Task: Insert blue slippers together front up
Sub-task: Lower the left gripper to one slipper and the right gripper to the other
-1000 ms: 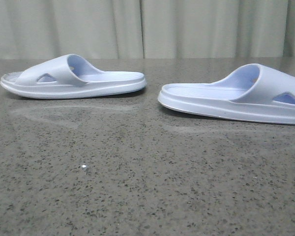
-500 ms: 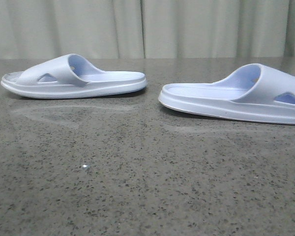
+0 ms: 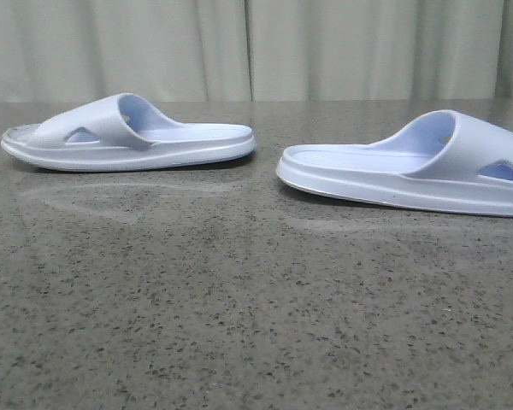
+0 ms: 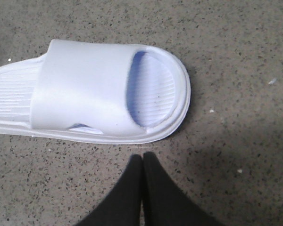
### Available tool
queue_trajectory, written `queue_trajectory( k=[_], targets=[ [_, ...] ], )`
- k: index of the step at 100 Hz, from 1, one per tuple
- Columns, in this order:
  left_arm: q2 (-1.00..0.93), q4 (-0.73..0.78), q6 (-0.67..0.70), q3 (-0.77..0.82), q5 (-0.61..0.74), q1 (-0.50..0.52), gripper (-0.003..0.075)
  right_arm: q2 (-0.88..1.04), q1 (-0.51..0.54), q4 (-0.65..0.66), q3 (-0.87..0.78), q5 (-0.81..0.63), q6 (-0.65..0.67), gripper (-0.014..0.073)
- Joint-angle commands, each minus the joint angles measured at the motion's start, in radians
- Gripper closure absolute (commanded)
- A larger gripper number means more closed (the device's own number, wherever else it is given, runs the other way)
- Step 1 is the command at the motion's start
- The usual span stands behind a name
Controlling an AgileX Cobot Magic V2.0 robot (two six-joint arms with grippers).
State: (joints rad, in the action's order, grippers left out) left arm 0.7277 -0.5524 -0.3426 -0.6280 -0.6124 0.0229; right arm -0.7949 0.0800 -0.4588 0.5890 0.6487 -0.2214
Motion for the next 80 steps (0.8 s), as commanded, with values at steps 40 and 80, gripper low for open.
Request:
queue_trajectory(
  k=[40, 80],
  targets=[
    [0.23, -0.064, -0.078, -0.156, 0.005, 0.001, 0.0379, -0.223, 0.023, 0.006, 0.162, 0.038, -0.034, 0.0204],
    [0.308, -0.122, -0.116, -0.162, 0.038, 0.001, 0.036, -0.381, 0.252, -0.306, 0.196, 0.11, -0.29, 0.0204]
  ],
)
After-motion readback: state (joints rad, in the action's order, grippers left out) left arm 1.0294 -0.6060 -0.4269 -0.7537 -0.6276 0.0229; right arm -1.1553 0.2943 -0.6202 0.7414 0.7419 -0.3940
